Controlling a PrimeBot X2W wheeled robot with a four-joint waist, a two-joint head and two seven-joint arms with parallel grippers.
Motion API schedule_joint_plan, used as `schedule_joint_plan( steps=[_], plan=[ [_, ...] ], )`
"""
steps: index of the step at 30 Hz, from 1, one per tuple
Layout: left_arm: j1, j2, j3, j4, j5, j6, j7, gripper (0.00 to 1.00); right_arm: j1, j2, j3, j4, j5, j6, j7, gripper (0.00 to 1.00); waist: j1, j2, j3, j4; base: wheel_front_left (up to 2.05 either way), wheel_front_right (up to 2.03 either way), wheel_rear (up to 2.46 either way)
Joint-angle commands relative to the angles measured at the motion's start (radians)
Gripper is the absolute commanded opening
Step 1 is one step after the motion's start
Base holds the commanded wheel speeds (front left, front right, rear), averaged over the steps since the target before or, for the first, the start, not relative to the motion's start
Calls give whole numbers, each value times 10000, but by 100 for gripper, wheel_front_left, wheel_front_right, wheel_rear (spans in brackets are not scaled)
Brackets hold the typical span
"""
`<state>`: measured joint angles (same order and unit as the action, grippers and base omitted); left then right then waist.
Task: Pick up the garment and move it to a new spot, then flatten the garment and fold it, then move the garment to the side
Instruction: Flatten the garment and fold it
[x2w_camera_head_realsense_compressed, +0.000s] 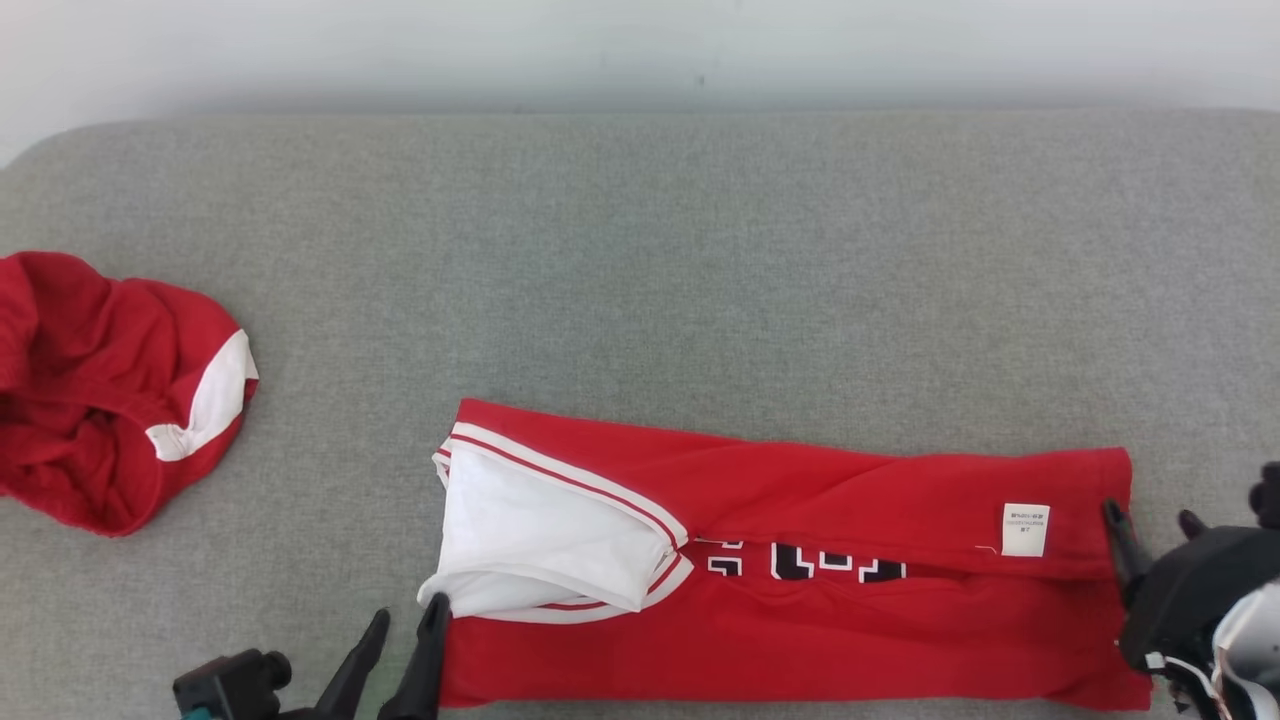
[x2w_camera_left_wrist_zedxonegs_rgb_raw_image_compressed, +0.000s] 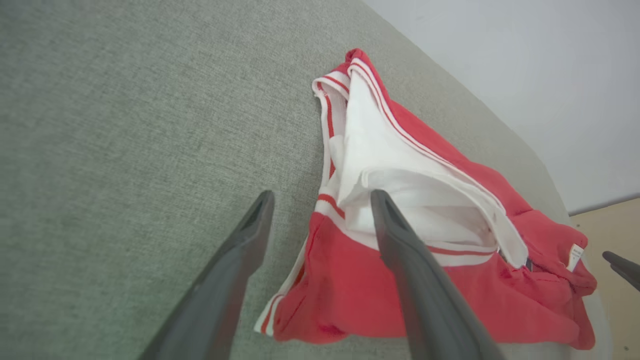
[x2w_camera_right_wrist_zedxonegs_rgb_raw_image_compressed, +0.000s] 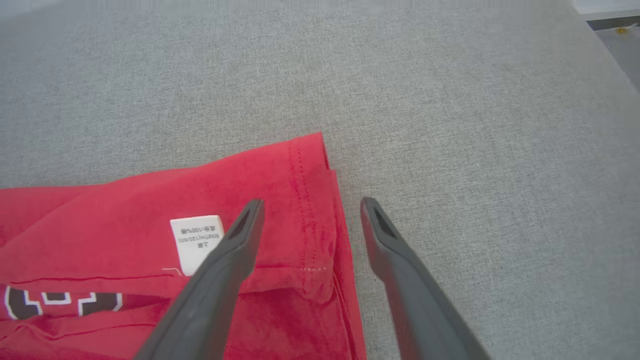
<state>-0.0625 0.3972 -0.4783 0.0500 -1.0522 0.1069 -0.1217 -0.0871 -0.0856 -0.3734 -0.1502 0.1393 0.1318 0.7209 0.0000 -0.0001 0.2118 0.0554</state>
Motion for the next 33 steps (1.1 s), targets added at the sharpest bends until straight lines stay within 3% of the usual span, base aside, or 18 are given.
schedule_joint_plan(
  steps=[1, 5, 8, 11, 15, 23, 25, 33],
  plan=[
    [40, 109, -5, 64, 143, 95, -55, 100, 153, 92, -139, -168, -20, -25, -20, 100, 0, 1, -134, 17, 0, 0, 0],
    [135, 380, 18, -10, 875, 264, -678, 100, 426, 242, -697, -654, -58, -25, -127, 100, 0, 1, -391, 85, 0, 0, 0],
    [50, 598, 170, -201, 2048, 593, -1234, 100, 619, 334, -1066, -851, 50, -25, -228, 100, 0, 1, -586, 169, 0, 0, 0],
    [-46, 537, 405, -594, 3313, 1008, -1419, 100, 756, 366, -1252, -756, 310, -25, -336, 100, 0, 1, -763, 241, 0, 0, 0],
    [65, 205, 939, -1084, 4744, 1177, -1437, 100, 877, 368, -1316, -164, 800, -25, -614, 100, 0, 1, -909, 290, 0, 0, 0],
    [525, -611, 1949, -995, 6330, 650, -1435, 100, 967, 365, -987, 1427, 1253, -25, -1496, 100, 0, 1, -1099, 301, 0, 0, 0],
    [543, -590, 2058, -934, 6639, 625, -1437, 100, 928, 367, -913, 1611, 1255, -25, -1628, 100, 0, 1, -1110, 274, 0, 0, 0],
    [753, -1679, 3155, -678, 6956, -198, -1437, 100, 486, 358, -551, 2982, 1269, -25, -2693, 100, 0, 1, -1094, 254, 0, 0, 0]
  ],
)
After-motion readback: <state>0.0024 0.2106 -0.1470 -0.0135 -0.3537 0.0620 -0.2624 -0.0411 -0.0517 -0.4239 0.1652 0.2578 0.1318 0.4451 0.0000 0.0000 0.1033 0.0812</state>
